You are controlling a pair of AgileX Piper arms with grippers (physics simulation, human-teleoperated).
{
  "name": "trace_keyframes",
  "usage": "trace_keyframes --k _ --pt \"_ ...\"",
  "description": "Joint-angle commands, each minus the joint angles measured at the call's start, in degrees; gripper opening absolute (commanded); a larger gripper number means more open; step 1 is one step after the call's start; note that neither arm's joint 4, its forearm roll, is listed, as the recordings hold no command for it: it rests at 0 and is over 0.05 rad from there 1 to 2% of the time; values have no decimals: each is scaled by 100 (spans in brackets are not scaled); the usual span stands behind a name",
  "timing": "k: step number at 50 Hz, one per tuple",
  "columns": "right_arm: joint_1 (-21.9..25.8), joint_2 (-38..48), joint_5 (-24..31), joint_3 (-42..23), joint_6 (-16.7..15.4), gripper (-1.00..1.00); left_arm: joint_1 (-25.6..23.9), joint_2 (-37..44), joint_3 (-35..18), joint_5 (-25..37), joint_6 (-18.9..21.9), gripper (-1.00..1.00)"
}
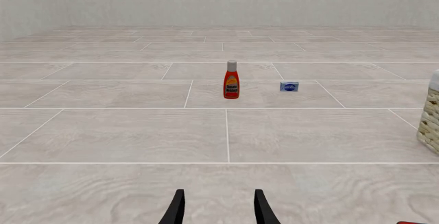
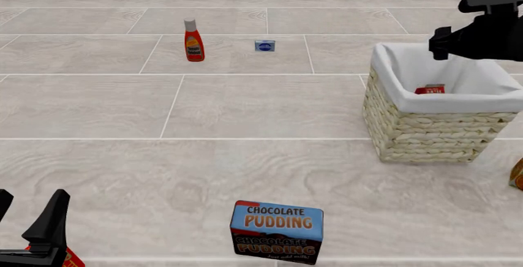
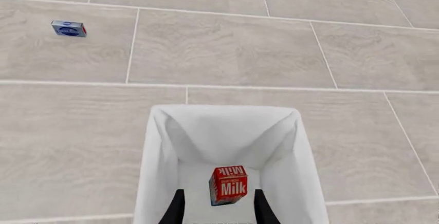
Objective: Pick the milk and place it in the basket.
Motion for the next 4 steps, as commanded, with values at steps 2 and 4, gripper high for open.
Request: trace_keyframes --k 2,4 --pt "58 -642 -221 500 49 100 0 1 0 0 1 100" --pt "95 -752 -279 593 128 100 0 -1 0 0 0 100"
